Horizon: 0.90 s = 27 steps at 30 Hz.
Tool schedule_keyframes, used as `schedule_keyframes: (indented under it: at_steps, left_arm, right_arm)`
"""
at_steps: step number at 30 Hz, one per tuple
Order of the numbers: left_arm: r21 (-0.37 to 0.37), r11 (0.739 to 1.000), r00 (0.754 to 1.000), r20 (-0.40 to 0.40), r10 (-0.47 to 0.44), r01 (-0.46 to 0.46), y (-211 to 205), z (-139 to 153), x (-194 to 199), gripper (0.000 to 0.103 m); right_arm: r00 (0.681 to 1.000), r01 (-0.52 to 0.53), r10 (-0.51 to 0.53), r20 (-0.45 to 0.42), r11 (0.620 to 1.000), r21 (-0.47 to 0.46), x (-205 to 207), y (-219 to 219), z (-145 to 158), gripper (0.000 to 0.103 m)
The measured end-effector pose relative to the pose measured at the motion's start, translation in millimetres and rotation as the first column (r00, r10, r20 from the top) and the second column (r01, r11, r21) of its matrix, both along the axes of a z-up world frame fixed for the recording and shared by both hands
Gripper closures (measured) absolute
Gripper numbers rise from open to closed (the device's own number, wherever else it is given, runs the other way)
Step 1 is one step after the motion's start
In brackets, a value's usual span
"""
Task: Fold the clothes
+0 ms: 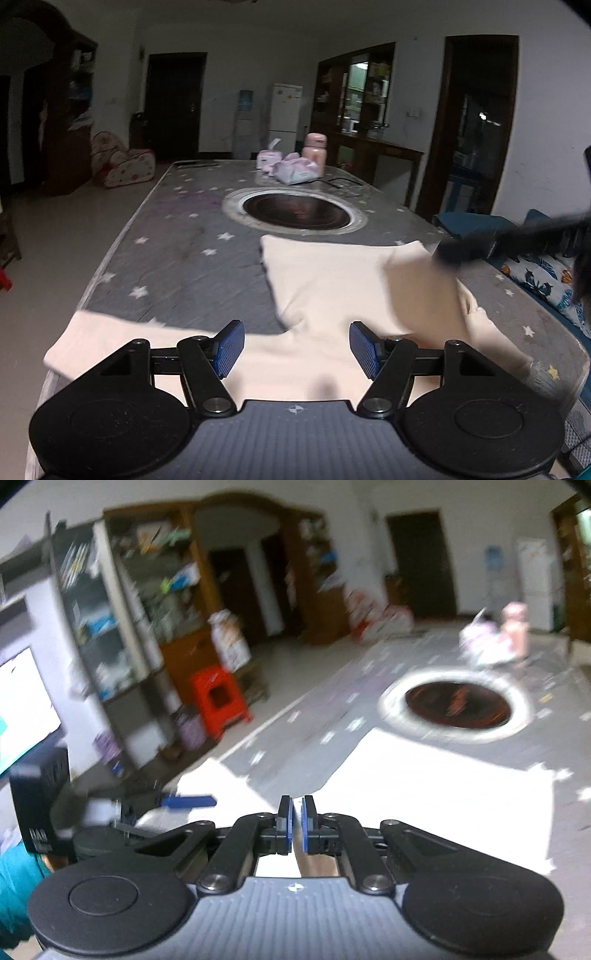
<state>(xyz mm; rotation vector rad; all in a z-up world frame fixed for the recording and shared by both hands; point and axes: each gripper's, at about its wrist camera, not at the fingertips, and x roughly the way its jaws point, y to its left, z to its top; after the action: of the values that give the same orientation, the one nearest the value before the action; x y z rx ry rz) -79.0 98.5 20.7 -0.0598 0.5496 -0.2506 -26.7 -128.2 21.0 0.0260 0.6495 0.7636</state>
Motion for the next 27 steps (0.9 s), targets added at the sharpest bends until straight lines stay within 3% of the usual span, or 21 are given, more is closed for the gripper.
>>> schedule_keyframes:
  at_steps: [3,7,12,20,25,27]
  left_arm:
    - [-0.006,1.000,1.000,-0.004,0.012,-0.012,2.6,-1.9,-1.1,0.037]
    - [-0.009,1.000,1.000,0.008,-0.004,0.004,-0.7,-0.8,0.3,0.037]
    - [-0.018,0.997,0.997,0.001,-0.081,0.081,-19.2,-5.0,3.3,0.041]
    - [-0.028,0.970,0.969,-0.046,-0.242,0.241,-65.9,-22.0,15.4,0.053]
    - [-0.003,0.970,0.964,-0.114,-0.241,0.242,-71.7,-39.3,25.9,0.058]
    - [-0.010,0.971,0.963,-0.127,-0.237,0.238,-69.0,-41.7,28.0,0.059]
  right_arm:
    - [0.993,-0.087,0.085,-0.076,0.996,-0.030,-4.5,26.5,-26.8,0.096]
    - [0.990,-0.107,0.103,-0.092,0.993,-0.046,-13.0,26.9,-33.2,0.093]
    - [0.999,-0.004,0.001,-0.040,0.996,-0.091,-23.1,-26.6,-16.6,0.093]
    - [0.975,0.177,-0.202,-0.092,0.957,-0.229,-32.0,-92.6,-53.8,0.092]
    - [0.962,0.214,-0.248,-0.118,0.946,-0.246,-37.6,-112.1,-64.5,0.092]
    - [0.964,0.221,-0.248,-0.090,0.945,-0.240,-36.0,-112.1,-57.1,0.092]
